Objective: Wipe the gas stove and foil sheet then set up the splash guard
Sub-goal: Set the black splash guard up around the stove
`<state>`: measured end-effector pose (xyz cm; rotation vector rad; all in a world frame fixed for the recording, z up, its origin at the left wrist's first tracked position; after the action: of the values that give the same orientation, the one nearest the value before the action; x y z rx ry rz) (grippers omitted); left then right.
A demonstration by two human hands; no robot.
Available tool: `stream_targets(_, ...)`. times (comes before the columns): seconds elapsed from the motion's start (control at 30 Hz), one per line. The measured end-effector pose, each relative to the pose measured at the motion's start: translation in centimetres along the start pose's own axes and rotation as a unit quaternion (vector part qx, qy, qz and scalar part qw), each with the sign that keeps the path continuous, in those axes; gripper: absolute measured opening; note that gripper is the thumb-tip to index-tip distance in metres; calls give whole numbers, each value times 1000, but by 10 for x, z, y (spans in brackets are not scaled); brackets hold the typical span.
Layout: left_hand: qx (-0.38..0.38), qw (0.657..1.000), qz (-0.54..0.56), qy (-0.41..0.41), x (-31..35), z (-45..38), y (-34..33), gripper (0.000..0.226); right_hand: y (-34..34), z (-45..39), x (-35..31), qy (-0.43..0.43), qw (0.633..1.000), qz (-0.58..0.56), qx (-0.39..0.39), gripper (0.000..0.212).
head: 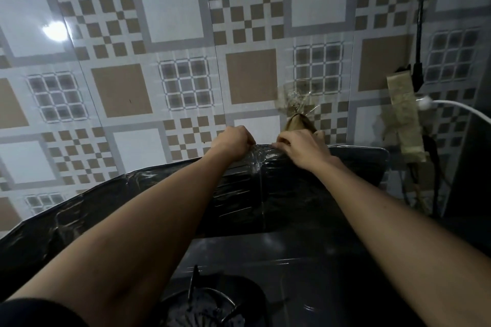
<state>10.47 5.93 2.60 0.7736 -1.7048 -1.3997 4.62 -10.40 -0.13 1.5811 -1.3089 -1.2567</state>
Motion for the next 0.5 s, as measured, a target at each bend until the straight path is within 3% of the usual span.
stream_targets(0.1, 2, 1000, 5, 6, -1, -1, -1, 26, 4, 20, 22, -13, 999, 17, 36, 32)
stream_targets(0.27, 4, 1000, 3, 11, 2, -1, -2, 26, 7, 44, 59, -69, 997, 17, 31, 36)
stream_targets(0.5, 2, 1000, -5, 17, 5, -1, 1, 28, 30, 36, 55, -53, 997, 63, 7, 35)
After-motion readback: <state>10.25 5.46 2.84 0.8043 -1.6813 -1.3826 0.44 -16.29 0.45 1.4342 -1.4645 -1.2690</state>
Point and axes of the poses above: each hand's wrist, its own z-axis away from the middle knuckle, its own y-axis out of the back of the hand, x = y × z, the point moved 1 cm from there along -z, towards the middle knuckle, and after that the axes turned 14 degrees about -x, right-handed, at the moved point
